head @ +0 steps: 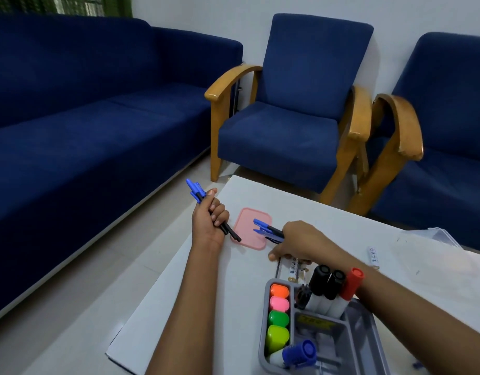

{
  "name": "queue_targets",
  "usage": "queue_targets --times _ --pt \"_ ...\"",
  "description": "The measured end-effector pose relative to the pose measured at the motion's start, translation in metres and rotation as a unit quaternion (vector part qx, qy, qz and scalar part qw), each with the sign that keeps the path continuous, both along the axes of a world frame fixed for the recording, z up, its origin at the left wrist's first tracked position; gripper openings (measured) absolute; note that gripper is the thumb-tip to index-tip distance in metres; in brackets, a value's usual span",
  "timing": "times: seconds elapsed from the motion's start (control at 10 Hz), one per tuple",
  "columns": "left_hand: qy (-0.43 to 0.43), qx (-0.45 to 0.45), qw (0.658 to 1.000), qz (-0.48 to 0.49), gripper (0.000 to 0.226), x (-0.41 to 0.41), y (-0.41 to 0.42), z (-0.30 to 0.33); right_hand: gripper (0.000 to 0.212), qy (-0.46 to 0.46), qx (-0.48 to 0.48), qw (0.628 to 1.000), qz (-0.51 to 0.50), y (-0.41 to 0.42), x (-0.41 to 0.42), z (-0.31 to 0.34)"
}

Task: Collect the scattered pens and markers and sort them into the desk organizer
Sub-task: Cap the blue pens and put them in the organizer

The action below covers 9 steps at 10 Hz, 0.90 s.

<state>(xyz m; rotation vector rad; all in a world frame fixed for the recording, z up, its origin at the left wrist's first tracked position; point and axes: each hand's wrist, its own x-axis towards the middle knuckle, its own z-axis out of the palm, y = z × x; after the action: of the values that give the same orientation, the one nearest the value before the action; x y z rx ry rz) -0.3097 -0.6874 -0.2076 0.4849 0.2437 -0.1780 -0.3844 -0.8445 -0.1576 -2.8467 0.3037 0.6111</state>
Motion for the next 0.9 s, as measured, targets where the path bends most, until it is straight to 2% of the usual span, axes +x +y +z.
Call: queue_targets --times 0.2,0.3,0.4,0.5,0.6,0.7,0.8,0.9 --pt "0.003 0.006 1.000 -0.002 0.009 0.000 -0.001 0.001 0.024 0.039 0.123 0.988 -0.081 -0.006 0.003 0.000" --pt "0.002 0.006 1.000 -0.002 0.009 -0.001 -0.002 0.001 0.019 0.018 0.218 0.965 -0.145 -0.011 0.000 0.001" --pt "-0.007 0.009 1.000 -0.004 0.007 -0.001 -0.002 0.000 0.023 -0.069 0.386 0.896 -0.209 -0.024 -0.002 0.016" --pt "-0.030 0.025 0.999 -0.012 0.008 -0.002 -0.003 -0.001 0.027 -0.201 0.526 0.781 -0.272 -0.047 -0.019 0.044" --pt "-0.077 0.037 0.996 -0.021 0.015 -0.002 -0.001 -0.003 0.020 -0.351 0.511 0.731 -0.286 -0.067 -0.056 0.061" --pt "-0.118 0.073 0.990 -0.014 0.020 -0.015 -0.003 0.001 0.016 -0.502 0.457 0.691 -0.248 -0.078 -0.108 0.064" --pt "-0.134 0.163 0.977 0.034 0.024 -0.036 -0.003 0.005 0.011 -0.585 0.400 0.681 -0.182 -0.067 -0.132 0.052" --pt "-0.145 0.217 0.964 0.058 0.030 -0.066 -0.008 0.010 0.016 -0.581 0.341 0.716 -0.183 -0.050 -0.137 0.018"
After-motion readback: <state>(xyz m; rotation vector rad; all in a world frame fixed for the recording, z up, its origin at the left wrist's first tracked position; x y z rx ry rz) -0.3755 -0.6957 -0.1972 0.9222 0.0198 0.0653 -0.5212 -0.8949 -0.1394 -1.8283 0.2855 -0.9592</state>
